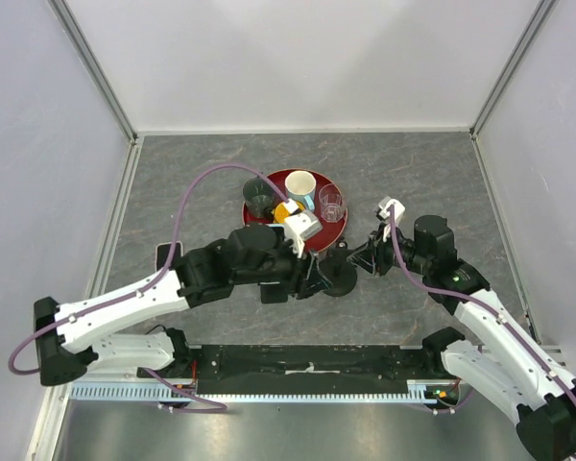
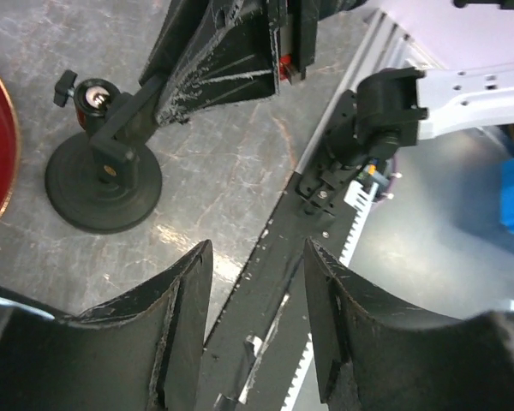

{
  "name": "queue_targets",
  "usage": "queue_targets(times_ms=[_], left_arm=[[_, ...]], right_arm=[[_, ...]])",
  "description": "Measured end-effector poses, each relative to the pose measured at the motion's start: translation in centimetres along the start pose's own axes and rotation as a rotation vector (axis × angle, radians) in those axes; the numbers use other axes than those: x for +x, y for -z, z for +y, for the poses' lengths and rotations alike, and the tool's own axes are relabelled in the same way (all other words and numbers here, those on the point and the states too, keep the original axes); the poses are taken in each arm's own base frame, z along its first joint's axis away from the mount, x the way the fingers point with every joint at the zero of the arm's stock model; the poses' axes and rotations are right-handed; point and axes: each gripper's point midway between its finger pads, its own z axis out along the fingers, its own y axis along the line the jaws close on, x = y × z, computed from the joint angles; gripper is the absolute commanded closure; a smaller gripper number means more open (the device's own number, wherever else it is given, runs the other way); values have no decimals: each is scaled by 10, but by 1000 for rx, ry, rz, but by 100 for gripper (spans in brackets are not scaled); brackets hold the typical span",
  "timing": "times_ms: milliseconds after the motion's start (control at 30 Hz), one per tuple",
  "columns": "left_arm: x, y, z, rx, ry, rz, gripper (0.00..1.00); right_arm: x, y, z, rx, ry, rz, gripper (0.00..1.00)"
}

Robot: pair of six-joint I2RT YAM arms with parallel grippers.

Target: Place the phone on the phone stand

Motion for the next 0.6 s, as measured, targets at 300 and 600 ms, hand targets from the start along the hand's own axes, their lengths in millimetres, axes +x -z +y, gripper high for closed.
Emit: queue_targets(times_ms=[300,600], left_arm=[[-5,-23,22,-191,-71,17,50],[-6,-45,38,-272,-78,41,48]], right_arm=[[1,9,-12,119,-47,20,37],[-6,22,-10,181,-174,-40,21]])
